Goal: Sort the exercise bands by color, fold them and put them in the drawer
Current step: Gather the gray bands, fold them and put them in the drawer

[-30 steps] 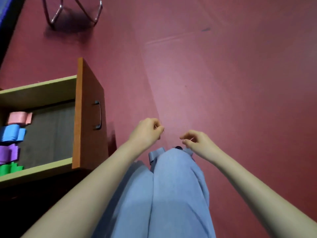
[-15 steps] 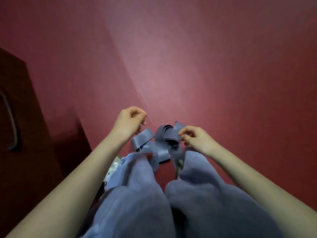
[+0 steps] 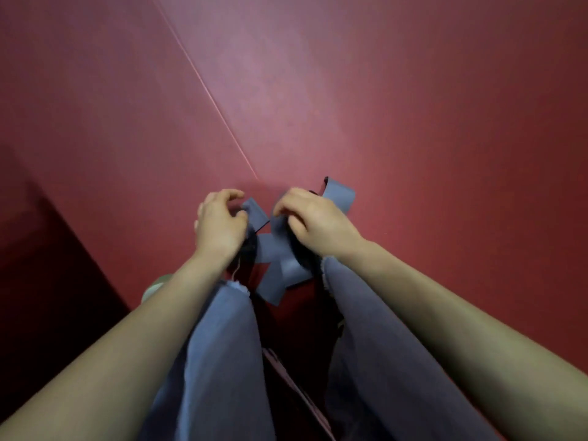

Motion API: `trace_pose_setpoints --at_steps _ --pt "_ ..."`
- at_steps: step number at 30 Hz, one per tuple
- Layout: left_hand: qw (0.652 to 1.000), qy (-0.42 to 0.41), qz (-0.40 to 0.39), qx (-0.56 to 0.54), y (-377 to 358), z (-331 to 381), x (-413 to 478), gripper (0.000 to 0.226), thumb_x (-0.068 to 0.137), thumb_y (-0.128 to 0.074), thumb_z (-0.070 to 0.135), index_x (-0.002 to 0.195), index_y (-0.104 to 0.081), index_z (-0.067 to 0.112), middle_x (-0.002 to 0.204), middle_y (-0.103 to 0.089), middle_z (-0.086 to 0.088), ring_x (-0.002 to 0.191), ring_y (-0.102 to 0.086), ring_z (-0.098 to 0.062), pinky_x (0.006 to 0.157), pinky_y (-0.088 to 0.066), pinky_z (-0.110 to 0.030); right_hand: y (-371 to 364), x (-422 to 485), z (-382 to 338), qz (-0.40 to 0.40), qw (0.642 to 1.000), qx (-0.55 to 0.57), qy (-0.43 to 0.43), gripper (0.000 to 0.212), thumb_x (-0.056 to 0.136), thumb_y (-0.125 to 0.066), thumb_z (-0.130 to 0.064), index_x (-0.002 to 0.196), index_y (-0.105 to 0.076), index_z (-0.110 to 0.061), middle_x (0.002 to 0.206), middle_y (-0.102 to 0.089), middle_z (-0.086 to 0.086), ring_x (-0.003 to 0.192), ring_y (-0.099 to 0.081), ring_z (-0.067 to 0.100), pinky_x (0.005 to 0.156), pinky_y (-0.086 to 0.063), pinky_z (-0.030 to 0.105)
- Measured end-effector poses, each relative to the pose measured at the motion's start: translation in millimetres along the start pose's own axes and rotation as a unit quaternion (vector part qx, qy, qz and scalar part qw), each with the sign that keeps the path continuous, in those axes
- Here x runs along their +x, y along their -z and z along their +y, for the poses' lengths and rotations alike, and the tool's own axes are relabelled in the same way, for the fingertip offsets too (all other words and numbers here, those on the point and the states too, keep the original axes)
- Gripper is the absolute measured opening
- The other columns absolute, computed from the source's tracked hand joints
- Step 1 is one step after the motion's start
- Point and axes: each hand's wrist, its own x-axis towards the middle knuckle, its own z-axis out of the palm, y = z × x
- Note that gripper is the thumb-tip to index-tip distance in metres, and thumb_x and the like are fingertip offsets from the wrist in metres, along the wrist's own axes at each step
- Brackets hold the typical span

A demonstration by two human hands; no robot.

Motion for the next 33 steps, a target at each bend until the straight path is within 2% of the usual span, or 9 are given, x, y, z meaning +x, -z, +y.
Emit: trace_pose_setpoints --at_steps 4,6,10,13,15,20,24,28,33 --pt "0.992 0.048 -0.049 0.107 -10.3 -20.6 5.5 0.049 0.078 -0.062 0.015 0.125 -0.047 0.015 0.129 -0.047 -0.014 0.124 -0.039 -0.033 0.101 -0.03 -0.04 -43.1 -6.8 0.4 -0.037 0.996 -0.074 0.037 0.03 0.078 -0.036 -0.009 0.091 -0.063 -0.005 0.093 -0.062 0.018 0.085 -0.061 0.032 0.065 -0.053 0.043" --pt "0.988 0.045 -0.08 0.123 -15.8 -27.8 5.9 0.055 0.077 -0.064 0.016 0.128 -0.042 0.014 0.129 -0.045 -0.016 0.124 -0.039 -0.034 0.101 -0.031 -0.041 -54.8 -12.7 16.8 -0.125 0.982 -0.139 0.034 0.028 0.083 -0.038 -0.012 0.096 -0.062 -0.005 0.099 -0.06 0.018 0.092 -0.059 0.031 0.072 -0.051 0.041" --pt "0.991 0.0 -0.092 0.098 -19.5 -31.0 13.1 0.029 0.076 -0.063 0.007 0.104 -0.055 0.011 0.094 -0.059 -0.011 0.102 -0.056 -0.033 0.085 -0.04 -0.035 -66.2 -33.2 58.6 -0.188 0.972 -0.142 0.005 0.035 0.069 -0.041 -0.034 0.092 -0.057 -0.012 0.099 -0.059 0.015 0.083 -0.062 0.033 0.067 -0.054 0.036" --pt "0.99 -0.049 -0.119 0.053 -18.7 -26.3 16.1 0.005 0.08 -0.061 0.007 0.083 -0.059 0.009 0.081 -0.055 -0.008 0.09 -0.058 -0.032 0.076 -0.039 -0.031 -87.3 -48.1 76.9 -0.147 0.969 -0.192 0.043 0.04 0.068 -0.054 -0.037 0.105 -0.053 -0.022 0.118 -0.058 0.013 0.098 -0.064 0.031 0.076 -0.054 0.035" --pt "0.99 -0.099 -0.101 0.001 -17.8 -21.3 16.9 0.008 0.082 -0.058 0.004 0.082 -0.055 0.012 0.084 -0.054 -0.009 0.085 -0.053 -0.027 0.077 -0.037 -0.031 -92.6 -50.5 78.8 -0.094 0.978 -0.186 0.031 0.03 0.073 -0.045 -0.033 0.101 -0.055 -0.025 0.115 -0.062 0.009 0.099 -0.063 0.028 0.074 -0.054 0.032" --pt "0.975 -0.093 -0.006 -0.203 -4.8 2.2 22.3 0.021 0.091 -0.047 0.007 0.079 -0.043 0.025 0.069 -0.049 0.006 0.059 -0.046 0.001 0.059 -0.034 -0.021 -71.5 -34.0 59.6 0.043 0.998 -0.033 0.02 0.021 0.083 -0.045 -0.027 0.085 -0.061 -0.014 0.091 -0.065 0.006 0.087 -0.054 0.019 0.073 -0.049 0.033" --pt "0.925 -0.103 -0.003 -0.367 10.1 33.8 25.2 0.024 0.093 -0.043 0.003 0.08 -0.043 0.024 0.052 -0.063 0.014 0.048 -0.05 0.007 0.054 -0.042 -0.013 -28.2 -10.9 18.4 0.212 0.958 0.169 -0.094 0.015 0.08 -0.05 -0.026 0.081 -0.061 -0.015 0.066 -0.059 -0.003 0.06 -0.05 0.005 0.063 -0.04 0.023" --pt "0.897 -0.164 0.012 -0.411 26.6 61.8 26.6 0.023 0.093 -0.042 0.003 0.081 -0.05 0.02 0.056 -0.064 0.022 0.054 -0.054 0.009 0.056 -0.042 -0.009 16.7 6.7 -9.4 0.248 0.895 0.357 -0.099 0.022 0.075 -0.05 -0.009 0.069 -0.05 -0.03 0.057 -0.049 -0.015 0.057 -0.042 -0.002 0.057 -0.036 0.011" --pt "0.87 -0.221 0.075 -0.435 54.4 75.0 34.2 0.013 0.085 -0.045 0.013 0.087 -0.053 0.024 0.067 -0.066 0.025 0.067 -0.055 0.009 0.07 -0.045 -0.013 55.0 6.7 -29.5 0.165 0.874 0.444 -0.108 0.02 0.066 -0.047 -0.006 0.062 -0.055 -0.023 0.045 -0.049 -0.014 0.047 -0.039 -0.003 0.046 -0.032 0.01"
